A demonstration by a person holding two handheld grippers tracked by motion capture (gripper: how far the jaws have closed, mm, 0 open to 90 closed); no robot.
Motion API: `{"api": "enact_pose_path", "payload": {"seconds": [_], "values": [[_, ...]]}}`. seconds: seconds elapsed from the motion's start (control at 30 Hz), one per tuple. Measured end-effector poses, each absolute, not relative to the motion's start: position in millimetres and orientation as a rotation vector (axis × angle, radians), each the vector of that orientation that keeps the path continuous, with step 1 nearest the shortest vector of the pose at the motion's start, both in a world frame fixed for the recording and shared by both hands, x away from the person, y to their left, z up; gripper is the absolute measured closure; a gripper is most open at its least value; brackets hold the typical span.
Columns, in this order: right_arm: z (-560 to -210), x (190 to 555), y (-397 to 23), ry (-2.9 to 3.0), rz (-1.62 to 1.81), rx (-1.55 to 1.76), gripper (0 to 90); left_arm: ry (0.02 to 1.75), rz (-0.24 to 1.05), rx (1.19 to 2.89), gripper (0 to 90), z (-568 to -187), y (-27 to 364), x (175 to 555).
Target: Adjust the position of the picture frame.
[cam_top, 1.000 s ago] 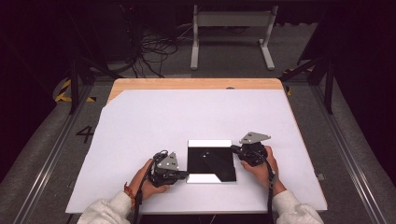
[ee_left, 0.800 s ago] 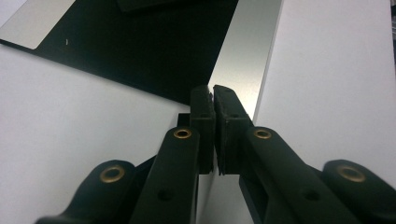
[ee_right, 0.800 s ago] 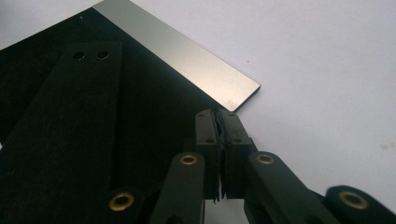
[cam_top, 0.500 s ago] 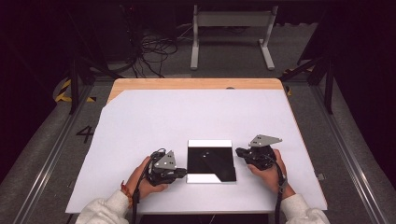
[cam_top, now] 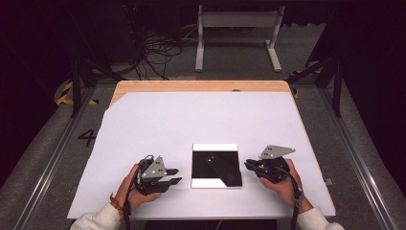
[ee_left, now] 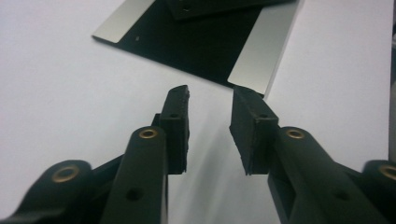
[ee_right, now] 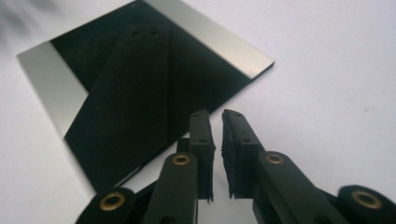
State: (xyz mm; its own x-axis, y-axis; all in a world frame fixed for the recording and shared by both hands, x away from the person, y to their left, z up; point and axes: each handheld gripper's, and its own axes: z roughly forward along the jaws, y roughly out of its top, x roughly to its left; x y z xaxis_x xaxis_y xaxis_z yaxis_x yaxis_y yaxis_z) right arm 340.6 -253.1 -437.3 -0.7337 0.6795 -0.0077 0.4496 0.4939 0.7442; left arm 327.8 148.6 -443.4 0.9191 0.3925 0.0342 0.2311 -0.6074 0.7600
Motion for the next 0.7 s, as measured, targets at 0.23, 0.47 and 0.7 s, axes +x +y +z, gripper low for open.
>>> {"api": "enact_pose_path", "payload": {"seconds": [0.23,0.47,0.7], "values": [[-437.0,321.0,-256.8,2.491,1.068,0.94,80.3,0.507,0.331,2.226,49.7,-446.0,163.6,316.9],[-437.1,307.3,-256.2,2.525,1.05,0.914,78.9,0.572,0.362,2.205,33.2,-450.7,179.3,308.9],[-436.1,309.3,-253.7,2.569,0.969,0.906,77.8,0.596,0.382,2.19,25.6,-449.4,185.4,311.4]]}}
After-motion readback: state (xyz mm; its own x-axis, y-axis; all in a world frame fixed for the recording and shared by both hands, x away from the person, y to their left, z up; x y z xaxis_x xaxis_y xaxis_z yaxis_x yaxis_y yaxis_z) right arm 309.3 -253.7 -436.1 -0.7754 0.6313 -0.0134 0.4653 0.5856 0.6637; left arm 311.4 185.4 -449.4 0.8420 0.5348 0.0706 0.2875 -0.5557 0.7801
